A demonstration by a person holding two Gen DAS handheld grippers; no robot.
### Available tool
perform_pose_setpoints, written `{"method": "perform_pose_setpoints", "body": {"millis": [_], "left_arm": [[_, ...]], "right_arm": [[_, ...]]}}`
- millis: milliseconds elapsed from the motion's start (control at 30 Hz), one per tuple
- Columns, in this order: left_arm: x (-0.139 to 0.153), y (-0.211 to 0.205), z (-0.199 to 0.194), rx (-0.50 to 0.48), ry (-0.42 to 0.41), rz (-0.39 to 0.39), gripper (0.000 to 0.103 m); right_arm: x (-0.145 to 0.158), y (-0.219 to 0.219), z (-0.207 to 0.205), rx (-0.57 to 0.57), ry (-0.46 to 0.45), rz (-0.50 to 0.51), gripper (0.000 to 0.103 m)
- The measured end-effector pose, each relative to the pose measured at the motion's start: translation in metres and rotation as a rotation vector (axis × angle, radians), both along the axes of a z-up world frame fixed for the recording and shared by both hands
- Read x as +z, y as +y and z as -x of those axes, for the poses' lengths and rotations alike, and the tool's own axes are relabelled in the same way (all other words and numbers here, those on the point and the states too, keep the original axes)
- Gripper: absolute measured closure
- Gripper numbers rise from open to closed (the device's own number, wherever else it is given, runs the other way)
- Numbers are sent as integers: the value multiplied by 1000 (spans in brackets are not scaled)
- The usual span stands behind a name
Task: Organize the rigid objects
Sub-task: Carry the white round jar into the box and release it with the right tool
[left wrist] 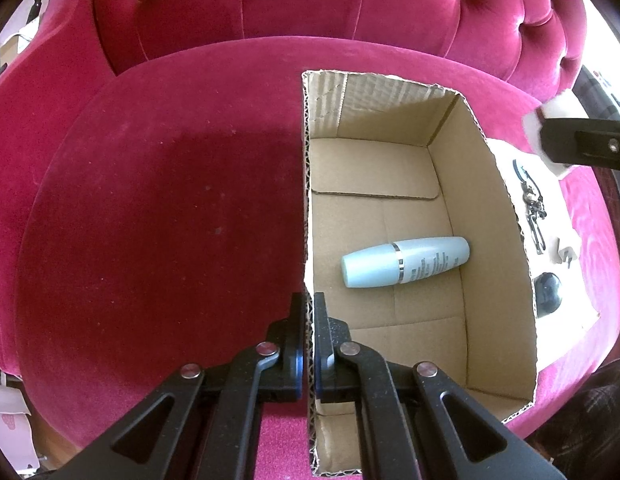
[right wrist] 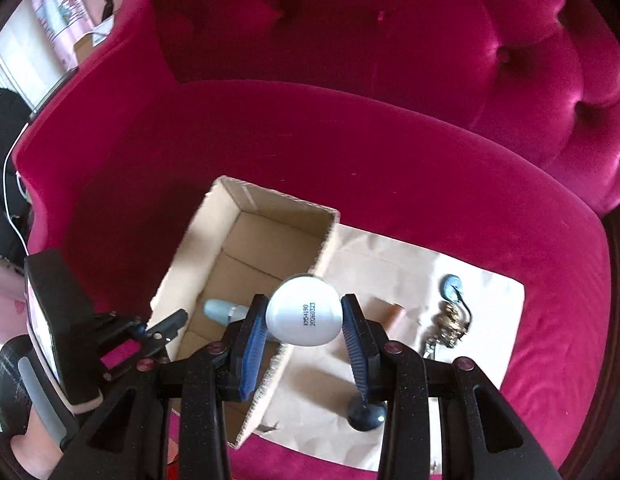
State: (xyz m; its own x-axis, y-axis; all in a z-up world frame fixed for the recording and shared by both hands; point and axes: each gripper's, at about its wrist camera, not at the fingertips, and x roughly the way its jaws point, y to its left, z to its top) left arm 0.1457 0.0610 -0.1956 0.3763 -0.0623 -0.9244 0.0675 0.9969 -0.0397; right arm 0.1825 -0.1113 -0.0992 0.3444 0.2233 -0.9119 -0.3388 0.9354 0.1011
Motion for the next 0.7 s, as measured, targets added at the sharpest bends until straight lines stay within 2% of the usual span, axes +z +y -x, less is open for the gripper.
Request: {"method": "perform_pose_setpoints", "body": {"millis": [367,700], "left_arm": [[1,0,-1,2,2,1,101],[1,0,-2,3,3,2,101]], "right_arm": [[-18,28,-12,55,13,-15,63],[-22,32,-19,65,28,-29,63]]}}
